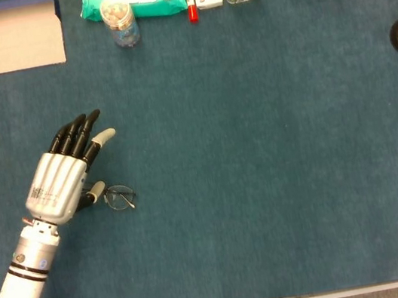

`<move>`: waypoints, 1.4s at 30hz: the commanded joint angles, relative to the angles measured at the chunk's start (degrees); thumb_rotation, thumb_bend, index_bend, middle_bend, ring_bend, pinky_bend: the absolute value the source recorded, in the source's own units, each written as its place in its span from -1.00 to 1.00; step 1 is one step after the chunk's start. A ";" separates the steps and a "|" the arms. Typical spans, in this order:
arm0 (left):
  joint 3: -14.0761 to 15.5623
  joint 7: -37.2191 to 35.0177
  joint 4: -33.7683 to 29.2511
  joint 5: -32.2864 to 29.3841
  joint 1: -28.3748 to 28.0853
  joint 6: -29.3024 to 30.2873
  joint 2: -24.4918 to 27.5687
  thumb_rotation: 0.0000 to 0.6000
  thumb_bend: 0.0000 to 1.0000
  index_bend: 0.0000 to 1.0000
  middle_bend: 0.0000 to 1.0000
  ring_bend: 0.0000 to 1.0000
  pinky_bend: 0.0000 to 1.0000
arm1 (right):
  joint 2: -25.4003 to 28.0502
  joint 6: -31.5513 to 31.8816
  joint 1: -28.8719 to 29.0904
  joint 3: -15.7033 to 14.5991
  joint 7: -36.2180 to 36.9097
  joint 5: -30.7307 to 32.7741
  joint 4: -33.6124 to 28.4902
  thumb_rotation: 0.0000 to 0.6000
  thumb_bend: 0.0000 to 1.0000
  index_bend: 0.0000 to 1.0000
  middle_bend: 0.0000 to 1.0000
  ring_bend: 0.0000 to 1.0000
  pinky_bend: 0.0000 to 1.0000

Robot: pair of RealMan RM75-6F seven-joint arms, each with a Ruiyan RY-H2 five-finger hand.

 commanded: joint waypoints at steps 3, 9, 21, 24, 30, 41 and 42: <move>0.17 -0.45 1.12 -0.46 0.03 -0.64 -0.51 1.00 -0.60 -0.66 -1.00 -1.00 -0.78 | 0.05 0.09 -0.04 0.00 0.03 -0.01 -0.04 1.00 -0.39 0.12 -0.02 -0.21 -0.08; 0.30 -1.13 2.90 -1.11 -0.11 -1.75 -1.33 1.00 -0.60 -0.66 -1.00 -1.00 -0.78 | 0.13 0.18 -0.08 0.06 0.07 0.03 -0.11 1.00 -0.39 0.12 -0.02 -0.21 -0.08; 0.52 -1.72 5.63 -2.16 -0.23 -3.44 -2.75 1.00 -0.60 -0.66 -1.00 -1.00 -0.78 | 0.27 0.33 -0.16 0.13 0.15 0.13 -0.27 1.00 -0.39 0.12 -0.02 -0.21 -0.08; 0.61 -1.67 6.06 -2.38 -0.17 -3.71 -3.02 1.00 -0.60 -0.66 -1.00 -1.00 -0.78 | 0.27 0.32 -0.15 0.16 0.21 0.15 -0.22 1.00 -0.39 0.12 -0.02 -0.21 -0.08; 0.80 -1.62 6.81 -2.67 -0.12 -4.25 -3.50 1.00 -0.60 -0.66 -1.00 -1.00 -0.78 | 0.28 0.38 -0.18 0.15 0.18 0.10 -0.23 1.00 -0.39 0.12 -0.02 -0.21 -0.08; 0.76 -2.39 3.87 -0.38 0.56 0.59 -1.06 1.00 -0.60 -0.66 -1.00 -1.00 -0.78 | 0.06 0.11 -0.11 0.11 -0.13 0.23 0.02 1.00 -0.39 0.12 -0.02 -0.21 -0.08; 0.70 -2.13 2.97 -0.09 0.65 1.26 -0.27 1.00 -0.60 -0.66 -1.00 -1.00 -0.78 | 0.02 0.05 -0.08 0.09 -0.19 0.25 0.09 1.00 -0.39 0.12 -0.02 -0.21 -0.08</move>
